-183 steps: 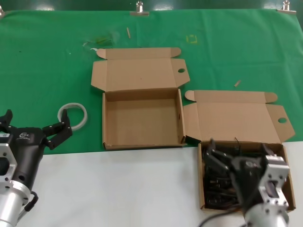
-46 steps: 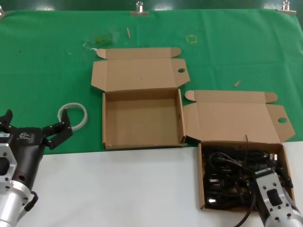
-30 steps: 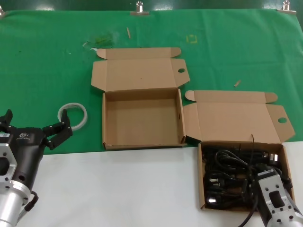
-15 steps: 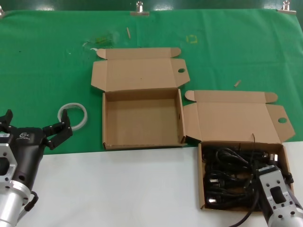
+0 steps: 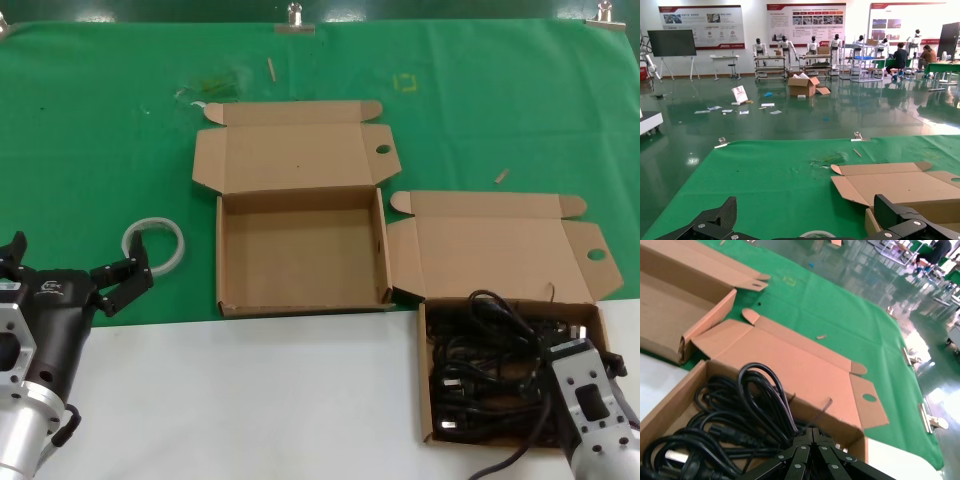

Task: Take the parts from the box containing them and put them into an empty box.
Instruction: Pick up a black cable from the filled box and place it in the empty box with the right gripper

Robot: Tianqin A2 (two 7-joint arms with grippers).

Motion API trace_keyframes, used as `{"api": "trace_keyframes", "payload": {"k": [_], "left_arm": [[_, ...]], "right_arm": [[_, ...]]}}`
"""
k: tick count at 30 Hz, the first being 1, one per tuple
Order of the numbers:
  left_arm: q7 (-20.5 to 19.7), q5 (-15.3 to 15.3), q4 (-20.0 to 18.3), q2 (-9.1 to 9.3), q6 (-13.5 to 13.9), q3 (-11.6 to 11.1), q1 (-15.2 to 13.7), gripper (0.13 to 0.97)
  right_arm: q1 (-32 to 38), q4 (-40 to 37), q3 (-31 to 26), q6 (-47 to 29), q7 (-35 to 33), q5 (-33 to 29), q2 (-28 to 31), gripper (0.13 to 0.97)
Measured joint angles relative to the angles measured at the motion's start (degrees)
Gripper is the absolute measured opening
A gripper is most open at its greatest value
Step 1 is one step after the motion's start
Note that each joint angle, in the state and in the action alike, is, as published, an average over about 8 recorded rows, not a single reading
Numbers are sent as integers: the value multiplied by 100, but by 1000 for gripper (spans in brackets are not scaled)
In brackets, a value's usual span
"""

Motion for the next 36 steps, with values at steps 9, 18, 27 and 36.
{"api": "trace_keyframes", "payload": {"k": [9, 18, 27, 36], "left_arm": [[0, 0, 0, 0, 0, 0, 0, 965], [0, 0, 0, 0, 0, 0, 0, 965], [0, 0, 0, 0, 0, 0, 0, 965], [0, 0, 0, 0, 0, 0, 0, 965]], "right_arm": [[115, 247, -28, 107, -4, 0, 0, 140], [278, 624, -103, 375, -96, 0, 0, 140], [650, 1002, -330, 753, -238, 0, 0, 140], [1369, 729, -777, 776, -280, 0, 0, 140]]}}
